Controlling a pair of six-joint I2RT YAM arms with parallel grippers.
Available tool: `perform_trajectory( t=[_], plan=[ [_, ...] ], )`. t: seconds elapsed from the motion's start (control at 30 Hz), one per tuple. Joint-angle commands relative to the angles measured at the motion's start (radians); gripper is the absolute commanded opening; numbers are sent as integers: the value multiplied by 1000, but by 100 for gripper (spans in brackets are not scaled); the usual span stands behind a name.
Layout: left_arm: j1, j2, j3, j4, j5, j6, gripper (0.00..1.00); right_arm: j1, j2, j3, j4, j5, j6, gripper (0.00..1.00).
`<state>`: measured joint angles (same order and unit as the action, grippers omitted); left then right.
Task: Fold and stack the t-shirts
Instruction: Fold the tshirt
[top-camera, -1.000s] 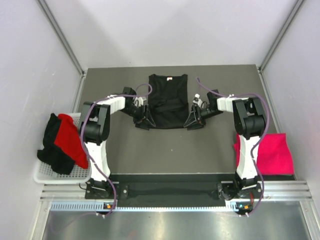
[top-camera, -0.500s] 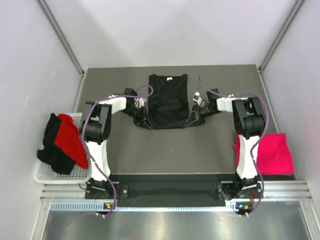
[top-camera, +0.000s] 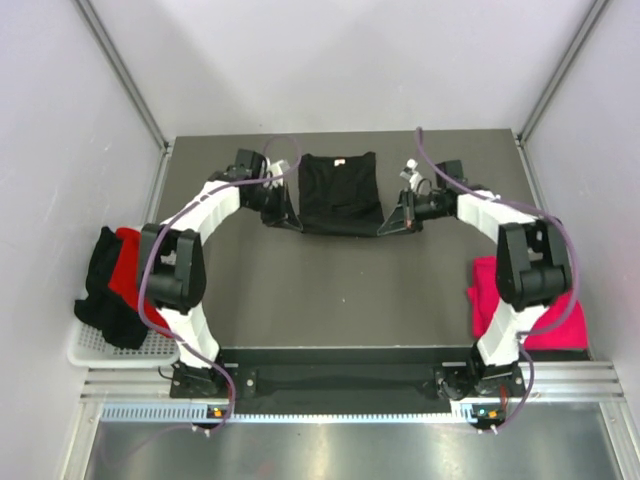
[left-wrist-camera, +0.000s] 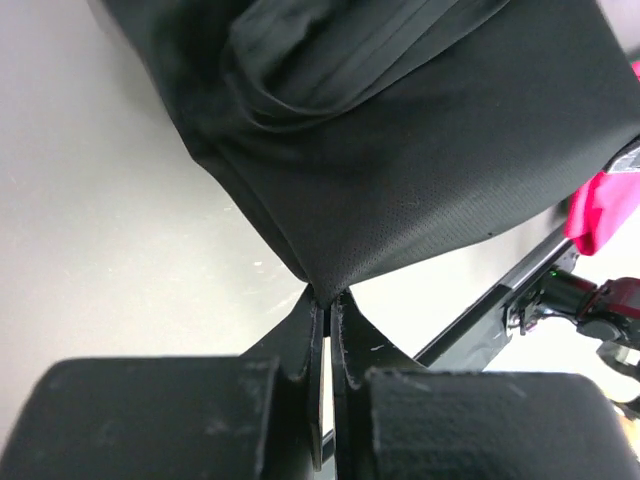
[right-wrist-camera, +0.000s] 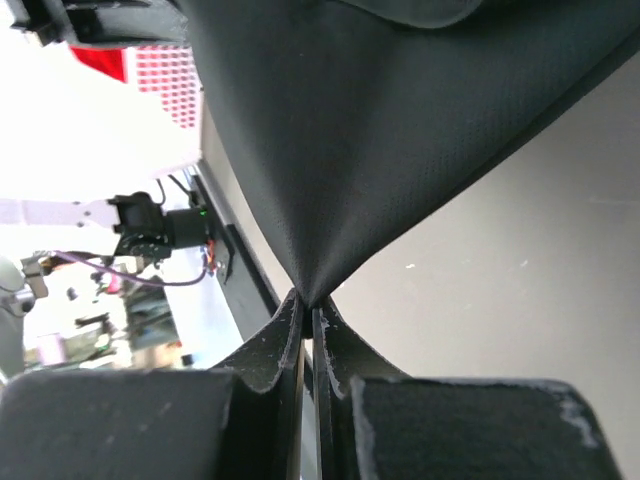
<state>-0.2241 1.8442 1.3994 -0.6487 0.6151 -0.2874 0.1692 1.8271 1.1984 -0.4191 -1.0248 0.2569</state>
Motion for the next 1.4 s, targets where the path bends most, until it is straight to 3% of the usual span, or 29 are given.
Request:
perform_trajectory(
  t=[0.0,0.37,0.63,0.83,0.97,1.17,1.37],
  plan=[
    [-4,-97,24,0,-9,17,0,-34,-132,-32,-1,-34,-15,0],
    [-18,-241,-63,21,-8,16,0,-39,-318,-143,31,-6,2,0],
    [-18,-180,-54,40,-14,31,0,-39,-263,-111,39,6,-45,0],
    [-17,-19,119,21,-72,86,0,-37,-56,99,-55,37,-166,0],
    [-15,107,316,1,-92,125,0,-39,43,266,-8,83,-200,0],
    [-3,318,603,4,-150,163,0,-54,280,548,43,103,-139,0],
    [12,487,772,47,-221,177,0,-62,475,742,107,115,-84,1]
  ],
)
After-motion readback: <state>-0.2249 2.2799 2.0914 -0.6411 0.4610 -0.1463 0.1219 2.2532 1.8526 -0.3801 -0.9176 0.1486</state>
